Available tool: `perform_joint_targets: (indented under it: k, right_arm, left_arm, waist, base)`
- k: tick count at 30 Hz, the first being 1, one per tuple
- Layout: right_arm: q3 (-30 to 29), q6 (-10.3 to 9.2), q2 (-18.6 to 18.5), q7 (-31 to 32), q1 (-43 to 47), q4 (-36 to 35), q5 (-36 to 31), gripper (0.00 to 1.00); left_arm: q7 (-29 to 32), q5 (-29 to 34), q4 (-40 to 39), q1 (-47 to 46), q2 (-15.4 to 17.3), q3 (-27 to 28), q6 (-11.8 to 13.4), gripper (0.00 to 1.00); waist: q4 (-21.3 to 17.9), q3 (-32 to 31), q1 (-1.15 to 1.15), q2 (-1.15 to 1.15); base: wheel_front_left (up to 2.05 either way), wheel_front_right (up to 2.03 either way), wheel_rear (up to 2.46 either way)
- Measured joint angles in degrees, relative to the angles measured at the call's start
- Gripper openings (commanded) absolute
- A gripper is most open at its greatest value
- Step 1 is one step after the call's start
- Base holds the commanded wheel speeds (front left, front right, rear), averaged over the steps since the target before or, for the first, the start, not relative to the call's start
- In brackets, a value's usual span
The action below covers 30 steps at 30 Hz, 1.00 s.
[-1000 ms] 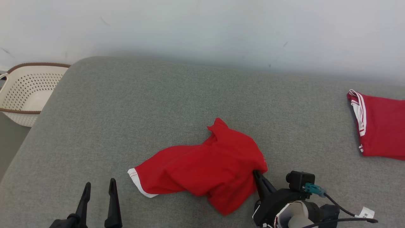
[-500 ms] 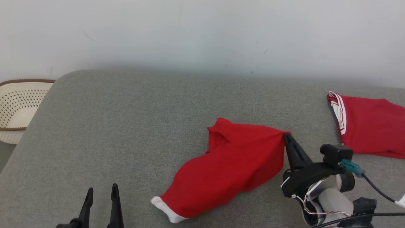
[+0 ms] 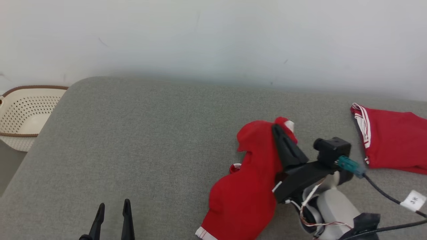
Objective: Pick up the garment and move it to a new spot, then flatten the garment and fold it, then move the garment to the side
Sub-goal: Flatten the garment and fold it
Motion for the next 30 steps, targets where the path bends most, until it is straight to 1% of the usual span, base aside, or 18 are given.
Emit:
perform_joint_targets:
  k: [4, 7, 11, 12, 14, 15, 16, 19, 23, 27, 30]
  right_arm:
    - [4.17, 0.00, 4.04, 1.02, -0.47, -2.02, -0.11, 0.00]
    - [7.66, 0.00, 5.65, 1.27, -1.57, -1.65, 1.05, 0.00]
    - [13.61, 0.00, 6.73, 1.26, -1.77, 1.87, 3.18, 0.00]
    - [16.75, 0.00, 6.89, 1.27, -1.53, 3.79, 4.58, 0.00]
    - [18.90, 0.00, 7.04, 1.23, -1.19, 5.89, 6.13, 0.02]
    - [19.62, 0.00, 7.03, 0.73, -1.19, 6.72, 6.49, 0.49]
    - [19.91, 0.00, 7.03, 0.24, -1.21, 7.37, 6.88, 1.00]
    - [20.73, 0.00, 7.06, -1.70, -1.50, 8.02, 8.09, 1.00]
    - [19.69, 0.00, 7.03, -4.13, -1.94, 6.92, 8.13, 1.00]
    - [16.56, 0.00, 6.77, -5.38, -2.02, 2.61, 7.91, 1.00]
    - [12.29, 0.00, 5.64, -5.81, -0.58, -1.05, 6.37, 1.00]
  left_arm:
    - [0.00, 0.12, 0.21, -0.01, -0.10, 0.46, -0.46, 1.00]
    - [0.00, 0.44, 0.25, -0.03, -0.16, 0.58, -0.49, 1.00]
    - [0.00, 0.51, 0.32, -0.11, -0.37, 0.44, -0.56, 1.00]
    - [0.00, 0.51, 0.36, -0.13, -0.48, 0.42, -0.56, 1.00]
    - [0.00, 0.51, 0.40, -0.13, -0.56, 0.40, -0.56, 1.00]
    - [0.00, 0.51, 0.38, -0.15, -0.58, 0.44, -0.56, 1.00]
    - [0.00, 0.51, 0.40, -0.19, -0.60, 0.46, -0.56, 1.00]
    - [0.00, 0.49, 0.33, -0.28, -0.67, 0.85, -0.49, 1.00]
    - [0.00, 0.51, 0.34, -0.28, -0.76, 1.00, -0.48, 1.00]
    - [0.00, 0.51, 0.31, -0.28, -0.81, 1.19, -0.49, 1.00]
    - [0.00, 0.52, 0.20, -0.27, -0.85, 1.47, -0.52, 1.00]
  waist:
    - [0.98, 0.04, 0.00, 0.00]
    - [1.70, 0.14, 0.00, 0.00]
    - [2.51, 0.34, 0.00, 0.00]
    - [2.84, 0.41, 0.00, 0.00]
    - [3.02, 0.59, 0.00, 0.00]
    - [3.06, 0.71, 0.00, 0.00]
    - [3.06, 0.83, 0.00, 0.00]
    - [2.72, 1.09, 0.00, 0.00]
    - [1.78, 1.17, 0.00, 0.00]
    - [0.79, 1.14, 0.00, 0.00]
    - [0.13, 1.07, 0.00, 0.00]
  base:
    - [0.00, 0.00, 0.00]
    - [0.00, 0.00, 0.00]
    - [0.00, 0.00, 0.00]
    - [0.00, 0.00, 0.00]
    - [0.00, 0.00, 0.00]
    - [0.00, 0.00, 0.00]
    - [0.00, 0.00, 0.00]
    - [0.00, 0.00, 0.00]
    - [0.00, 0.00, 0.00]
    - [0.00, 0.00, 0.00]
    - [0.00, 0.00, 0.00]
